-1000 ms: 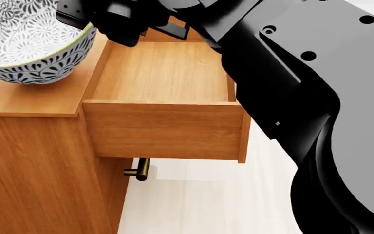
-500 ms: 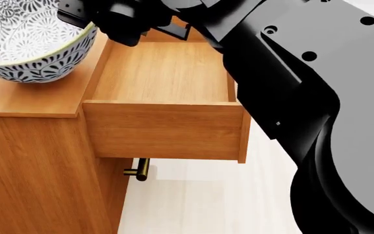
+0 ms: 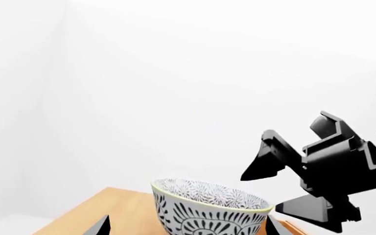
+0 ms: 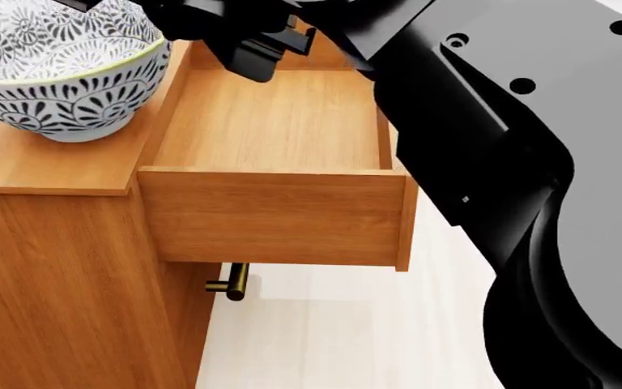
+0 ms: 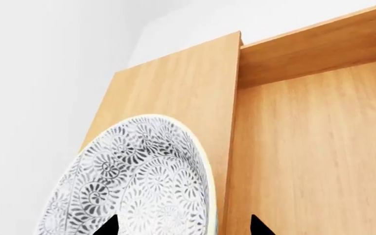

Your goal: Put the bowl on top of the cabinet.

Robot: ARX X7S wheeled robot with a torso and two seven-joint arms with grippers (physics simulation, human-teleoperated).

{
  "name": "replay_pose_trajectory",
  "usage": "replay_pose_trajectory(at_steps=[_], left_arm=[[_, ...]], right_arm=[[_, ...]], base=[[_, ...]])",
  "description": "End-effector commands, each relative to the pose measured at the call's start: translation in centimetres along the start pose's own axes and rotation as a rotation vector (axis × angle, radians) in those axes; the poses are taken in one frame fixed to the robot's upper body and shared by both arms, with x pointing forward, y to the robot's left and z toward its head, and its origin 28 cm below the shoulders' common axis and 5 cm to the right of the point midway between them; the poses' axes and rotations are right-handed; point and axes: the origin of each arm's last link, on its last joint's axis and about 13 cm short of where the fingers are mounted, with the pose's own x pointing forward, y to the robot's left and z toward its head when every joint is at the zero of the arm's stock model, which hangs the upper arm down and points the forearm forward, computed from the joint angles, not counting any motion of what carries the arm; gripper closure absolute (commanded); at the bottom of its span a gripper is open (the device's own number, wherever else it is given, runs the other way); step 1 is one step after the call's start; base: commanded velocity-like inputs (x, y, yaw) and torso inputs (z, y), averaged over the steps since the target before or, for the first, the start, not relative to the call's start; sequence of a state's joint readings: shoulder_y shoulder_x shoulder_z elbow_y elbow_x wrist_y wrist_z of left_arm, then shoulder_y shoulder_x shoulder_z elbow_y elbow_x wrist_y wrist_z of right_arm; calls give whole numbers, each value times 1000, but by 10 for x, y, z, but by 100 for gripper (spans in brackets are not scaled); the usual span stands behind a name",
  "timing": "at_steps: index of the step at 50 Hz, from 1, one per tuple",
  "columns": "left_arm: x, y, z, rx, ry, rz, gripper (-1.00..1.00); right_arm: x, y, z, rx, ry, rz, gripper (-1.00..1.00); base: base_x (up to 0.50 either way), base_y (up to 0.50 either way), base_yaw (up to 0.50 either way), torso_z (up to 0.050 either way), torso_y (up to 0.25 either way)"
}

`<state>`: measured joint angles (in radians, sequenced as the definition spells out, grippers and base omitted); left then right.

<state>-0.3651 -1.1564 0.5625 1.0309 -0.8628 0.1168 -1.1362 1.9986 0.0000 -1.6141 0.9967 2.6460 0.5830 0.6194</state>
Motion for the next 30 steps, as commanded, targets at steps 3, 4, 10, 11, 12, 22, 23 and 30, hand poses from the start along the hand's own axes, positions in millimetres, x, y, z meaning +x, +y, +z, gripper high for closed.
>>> replay_pose_trajectory(at_steps=[3,4,10,11,12,22,23,30], left_arm=[[0,0,1,1,-3,2,-100],[0,0,1,2,-3,2,-100],[0,0,0,6,-2,0,-100],[0,0,0,7,-2,-1,-100],[0,0,0,6,-1,-1,-100],[-2,1,-6,12,0,2,-100],[-2,1,-7,12,2,2,-100],[-2,1,-7,17,2,4,-100]], right_arm=[[-4,1,5,3,-17,5,-100],[-5,1,5,-4,-17,6,-100],[-4,-4,8,-1,-31,-19,-100],[-3,-5,9,7,-30,-15,-100],[-3,-5,9,6,-31,-13,-100],[-3,-16,17,17,-53,-44,-100],[-3,-17,17,19,-56,-49,-100],[-4,-23,22,4,-68,-63,-100]], base=[[0,0,0,0,0],[0,0,0,0,0],[0,0,0,0,0],[0,0,0,0,0],[0,0,0,0,0],[0,0,0,0,0],[0,0,0,0,0],[0,0,0,0,0]])
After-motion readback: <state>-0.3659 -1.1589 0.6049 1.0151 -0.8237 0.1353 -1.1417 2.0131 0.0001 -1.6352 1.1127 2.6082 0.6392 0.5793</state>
